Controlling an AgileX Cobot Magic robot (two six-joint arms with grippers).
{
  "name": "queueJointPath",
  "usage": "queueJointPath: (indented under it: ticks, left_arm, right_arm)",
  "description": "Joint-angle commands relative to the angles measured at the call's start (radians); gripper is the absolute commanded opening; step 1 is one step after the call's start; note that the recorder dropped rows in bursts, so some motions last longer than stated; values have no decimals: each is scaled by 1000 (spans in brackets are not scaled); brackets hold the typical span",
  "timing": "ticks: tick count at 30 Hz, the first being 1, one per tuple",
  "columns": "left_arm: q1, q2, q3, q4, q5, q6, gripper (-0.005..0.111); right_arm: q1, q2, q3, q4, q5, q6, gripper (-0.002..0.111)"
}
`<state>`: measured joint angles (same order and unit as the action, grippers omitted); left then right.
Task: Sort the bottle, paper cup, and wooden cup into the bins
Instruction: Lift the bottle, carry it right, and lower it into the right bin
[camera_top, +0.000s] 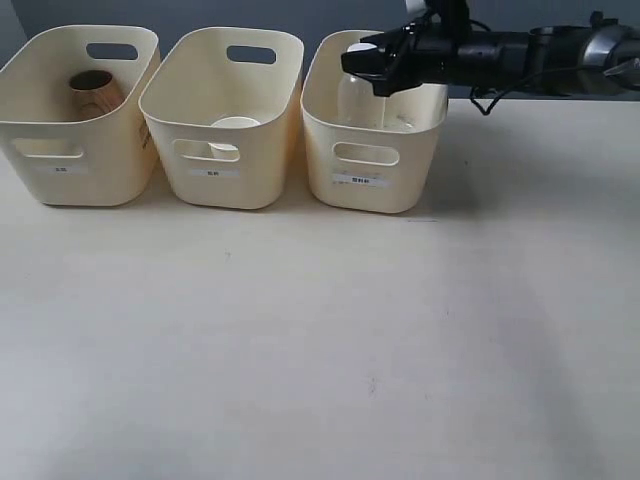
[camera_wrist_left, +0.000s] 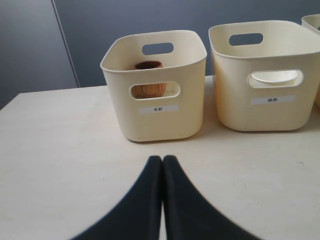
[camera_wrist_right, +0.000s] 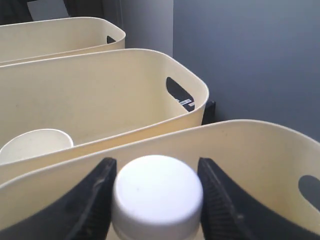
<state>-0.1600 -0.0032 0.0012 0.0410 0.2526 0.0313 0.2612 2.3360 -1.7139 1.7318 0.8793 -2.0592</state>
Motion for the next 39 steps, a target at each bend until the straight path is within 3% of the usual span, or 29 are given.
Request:
queueJointPath:
  ticks: [1, 9, 17, 26, 31, 39]
  left_arm:
    - [-3, 3, -1, -2, -14, -3, 0]
    - [-3, 3, -1, -2, -14, -3, 0]
    - [-3, 3, -1, -2, -14, -3, 0]
    - [-3, 3, -1, -2, -14, -3, 0]
    - [-3, 3, -1, -2, -14, -3, 0]
    - [-3, 3, -1, -2, -14, -3, 0]
  right_arm:
    - [-6, 7, -7, 13, 35, -3, -1]
    - [-6, 7, -7, -4, 60, -4, 0]
    - [-6, 7, -7, -51, 76, 21, 42]
    - [-6, 3, -7, -73, 117, 26, 43]
    - [-6, 3, -7, -93, 131, 38, 59]
    - [-6, -2, -7, -93, 146, 57, 59]
